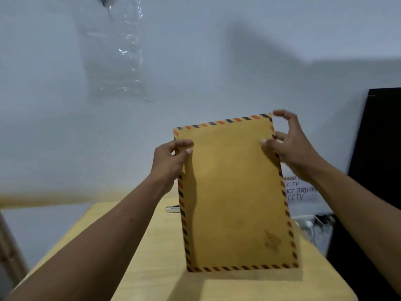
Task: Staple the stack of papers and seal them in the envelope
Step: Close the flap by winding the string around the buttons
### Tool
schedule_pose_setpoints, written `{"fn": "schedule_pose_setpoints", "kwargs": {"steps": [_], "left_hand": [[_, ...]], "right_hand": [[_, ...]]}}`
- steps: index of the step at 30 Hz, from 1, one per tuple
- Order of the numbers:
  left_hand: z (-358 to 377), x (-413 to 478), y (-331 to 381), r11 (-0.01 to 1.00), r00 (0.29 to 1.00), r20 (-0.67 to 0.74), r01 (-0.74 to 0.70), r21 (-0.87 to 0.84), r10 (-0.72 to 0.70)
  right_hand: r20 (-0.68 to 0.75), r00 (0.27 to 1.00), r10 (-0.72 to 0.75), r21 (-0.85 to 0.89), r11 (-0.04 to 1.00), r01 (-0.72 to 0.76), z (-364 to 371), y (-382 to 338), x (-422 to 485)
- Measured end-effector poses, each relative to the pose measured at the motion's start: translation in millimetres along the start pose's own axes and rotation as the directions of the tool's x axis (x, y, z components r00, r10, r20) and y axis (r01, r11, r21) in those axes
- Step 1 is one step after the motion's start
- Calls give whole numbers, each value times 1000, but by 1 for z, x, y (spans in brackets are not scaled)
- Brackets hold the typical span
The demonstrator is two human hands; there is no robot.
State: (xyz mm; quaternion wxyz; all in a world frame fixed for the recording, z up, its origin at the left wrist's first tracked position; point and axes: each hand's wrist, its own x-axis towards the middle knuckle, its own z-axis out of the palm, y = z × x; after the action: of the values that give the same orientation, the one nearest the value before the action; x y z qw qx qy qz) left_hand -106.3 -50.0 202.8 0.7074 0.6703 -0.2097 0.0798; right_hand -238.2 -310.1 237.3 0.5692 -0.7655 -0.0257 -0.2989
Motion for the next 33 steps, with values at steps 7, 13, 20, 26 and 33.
{"fn": "schedule_pose_setpoints", "kwargs": {"steps": [7,13,20,26,33], "left_hand": [[8,6,-105,953,985,37,154,263,-169],[15,-19,-186,751,936,284,-35,660,-206],[15,-39,-228,595,846,476,-261,761,-238],[-2,-21,-226,506,926,367,-278,817,-84],[-40,17,-226,343,905,285,-171,924,-316]], "right_hand": [[-28,972,233,-206,950,-234,25,130,-33],[-68,947,314,-408,857,-314,34,215,-37],[-184,919,350,-873,371,-316,55,251,-52],[310,864,397,-853,517,69,107,220,-84],[254,884,392,-882,468,46,121,233,-86]]}}
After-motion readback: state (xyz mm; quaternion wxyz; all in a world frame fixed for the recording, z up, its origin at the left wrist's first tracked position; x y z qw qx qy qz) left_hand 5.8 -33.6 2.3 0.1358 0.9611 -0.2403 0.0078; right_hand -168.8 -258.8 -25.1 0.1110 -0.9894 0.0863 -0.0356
